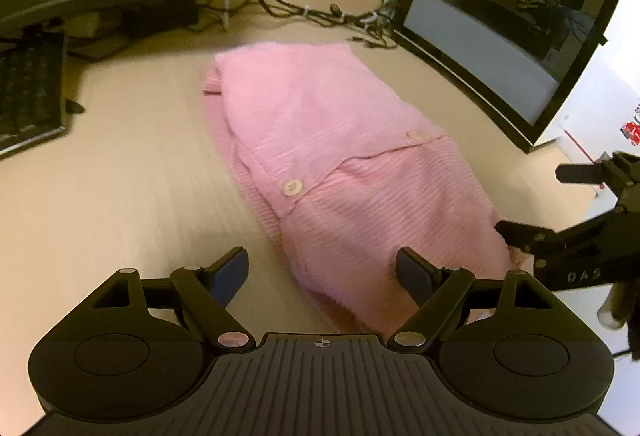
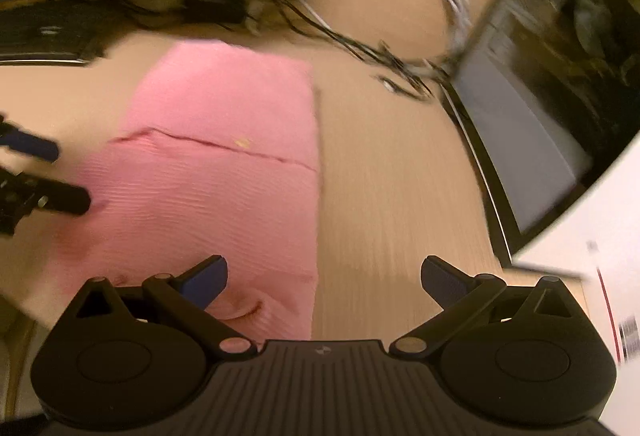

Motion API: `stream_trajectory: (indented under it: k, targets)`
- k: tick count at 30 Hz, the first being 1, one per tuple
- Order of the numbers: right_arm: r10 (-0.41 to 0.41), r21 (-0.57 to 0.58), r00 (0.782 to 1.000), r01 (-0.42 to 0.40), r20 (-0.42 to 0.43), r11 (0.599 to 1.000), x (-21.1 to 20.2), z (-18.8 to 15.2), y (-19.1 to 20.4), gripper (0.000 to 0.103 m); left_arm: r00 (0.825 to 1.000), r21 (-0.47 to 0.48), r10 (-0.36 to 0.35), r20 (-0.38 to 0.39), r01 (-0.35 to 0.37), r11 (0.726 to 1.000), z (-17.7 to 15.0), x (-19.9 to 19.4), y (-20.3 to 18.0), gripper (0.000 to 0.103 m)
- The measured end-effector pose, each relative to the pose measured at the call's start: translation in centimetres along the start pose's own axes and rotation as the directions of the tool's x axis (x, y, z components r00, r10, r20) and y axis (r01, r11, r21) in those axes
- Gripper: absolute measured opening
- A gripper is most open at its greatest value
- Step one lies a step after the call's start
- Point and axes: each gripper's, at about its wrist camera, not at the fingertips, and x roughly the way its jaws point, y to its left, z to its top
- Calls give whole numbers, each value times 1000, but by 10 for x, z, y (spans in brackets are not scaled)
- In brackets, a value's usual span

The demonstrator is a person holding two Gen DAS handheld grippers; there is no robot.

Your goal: Fold clothes

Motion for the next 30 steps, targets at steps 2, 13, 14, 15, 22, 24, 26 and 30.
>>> stream_trajectory:
  k: [2,13,14,15,22,24,26,30]
  targets:
    - [112,-104,992,-106,53,989,-18,-7,-7,103,999,11,29,30,-29,1000,-4,-14,-1,90]
    - [439,-482,895,-350,82,803,-3,-1,18,47,967,-192,226,117,-201,960,-38,-76,-10,95]
    - [448,-442,890,-370,81,817,8,7,18,47,966,-216,228,118,-199,956,-42,-81,-14,96]
    - [459,-399,885,-396,73,827,17,13,18,47,967,-237,225,123,-192,952,-45,-85,-18,97]
    - [568,-239,816,-575,-106,782,46,-2,9,56,951,-350,293,93,-245,904,-72,-97,-26,99]
    - [575,-280,806,-589,-138,758,36,-10,9,62,954,-355,291,79,-246,902,-79,-99,-26,99]
    - [593,-289,788,-614,-167,734,26,-18,7,68,962,-347,267,60,-231,909,-84,-98,-25,99]
    - [558,-449,818,-556,-141,700,-3,-47,16,84,975,-312,220,25,-202,928,-91,-95,-23,99]
